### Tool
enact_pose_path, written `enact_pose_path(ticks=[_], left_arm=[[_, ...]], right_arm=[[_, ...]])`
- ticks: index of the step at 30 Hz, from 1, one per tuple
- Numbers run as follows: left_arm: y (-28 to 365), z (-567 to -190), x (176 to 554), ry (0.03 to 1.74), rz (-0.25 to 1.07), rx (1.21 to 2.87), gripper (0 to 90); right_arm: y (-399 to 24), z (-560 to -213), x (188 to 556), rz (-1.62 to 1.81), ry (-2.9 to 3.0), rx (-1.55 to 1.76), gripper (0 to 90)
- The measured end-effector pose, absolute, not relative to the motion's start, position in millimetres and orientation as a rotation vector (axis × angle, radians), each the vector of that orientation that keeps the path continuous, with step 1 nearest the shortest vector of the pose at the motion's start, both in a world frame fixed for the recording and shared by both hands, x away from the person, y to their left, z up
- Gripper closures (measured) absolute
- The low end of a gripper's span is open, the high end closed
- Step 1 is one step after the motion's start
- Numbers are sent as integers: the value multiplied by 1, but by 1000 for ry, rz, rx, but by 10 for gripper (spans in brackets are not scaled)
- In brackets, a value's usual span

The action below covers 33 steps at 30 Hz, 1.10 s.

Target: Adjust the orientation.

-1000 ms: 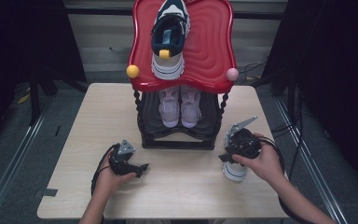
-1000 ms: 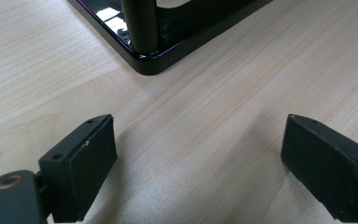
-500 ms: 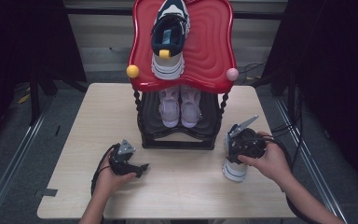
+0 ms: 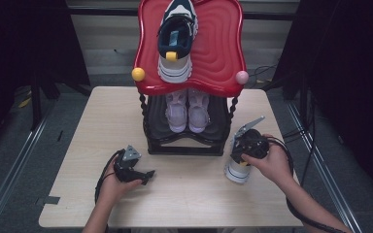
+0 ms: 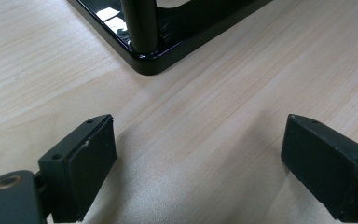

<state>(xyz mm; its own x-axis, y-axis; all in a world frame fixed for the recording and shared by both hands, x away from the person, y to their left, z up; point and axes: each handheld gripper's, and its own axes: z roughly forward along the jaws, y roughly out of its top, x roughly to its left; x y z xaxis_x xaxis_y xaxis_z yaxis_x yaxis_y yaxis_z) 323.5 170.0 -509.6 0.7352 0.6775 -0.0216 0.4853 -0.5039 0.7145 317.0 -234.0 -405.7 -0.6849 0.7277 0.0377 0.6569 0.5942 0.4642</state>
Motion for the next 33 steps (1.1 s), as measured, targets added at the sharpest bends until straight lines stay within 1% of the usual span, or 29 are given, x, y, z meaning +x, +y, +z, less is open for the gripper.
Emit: enact_pose_path(ticks=[2, 3, 4, 6, 10, 11, 12, 15, 16, 17, 18, 20, 23, 27, 30, 31, 33], left_arm=[[170, -510, 324, 872, 339, 2205, 96], [170, -510, 323, 873, 339, 2205, 96], [170, -510, 324, 872, 339, 2205, 96], [170, -510, 324, 872, 339, 2205, 96], [170, -510, 324, 872, 339, 2205, 96], [170, -510, 324, 872, 339, 2205, 95], [170, -510, 324, 872, 339, 2204, 96], [170, -510, 324, 872, 339, 2205, 96], [170, -510, 324, 872, 339, 2205, 96], [170, -510, 324, 872, 339, 2205, 96], [170, -510, 324, 872, 339, 2205, 95], [170, -510, 324, 871, 340, 2204, 95], [170, -510, 324, 871, 340, 2204, 96], [170, -510, 324, 870, 340, 2205, 95], [170, -510, 324, 870, 340, 2205, 95], [170, -510, 324, 870, 340, 2204, 95], [170, -510, 324, 870, 340, 2205, 95]], right_arm=[[-233, -405, 317, 694, 2666, 1160, 708], [-232, -403, 316, 712, 2670, 1168, 651], [-233, -401, 316, 731, 2677, 1172, 556], [-233, -396, 313, 697, 2696, 1152, 553], [-235, -391, 310, 627, 2751, 1105, 502], [-236, -390, 310, 613, 2752, 1093, 500], [-237, -389, 309, 608, 2761, 1087, 520], [-238, -393, 306, 602, 2790, 1079, 671], [-237, -394, 305, 589, 2790, 1079, 699], [-237, -394, 305, 589, 2790, 1079, 699], [-236, -395, 305, 615, 2770, 1091, 750], [-236, -395, 308, 645, 2747, 1105, 764], [-231, -396, 314, 693, 2741, 1144, 761], [-220, -395, 318, 651, 2746, 1129, 733], [-215, -391, 321, 630, 2746, 1146, 577], [-216, -389, 321, 629, 2742, 1147, 574], [-218, -387, 322, 609, 2756, 1173, 529]])
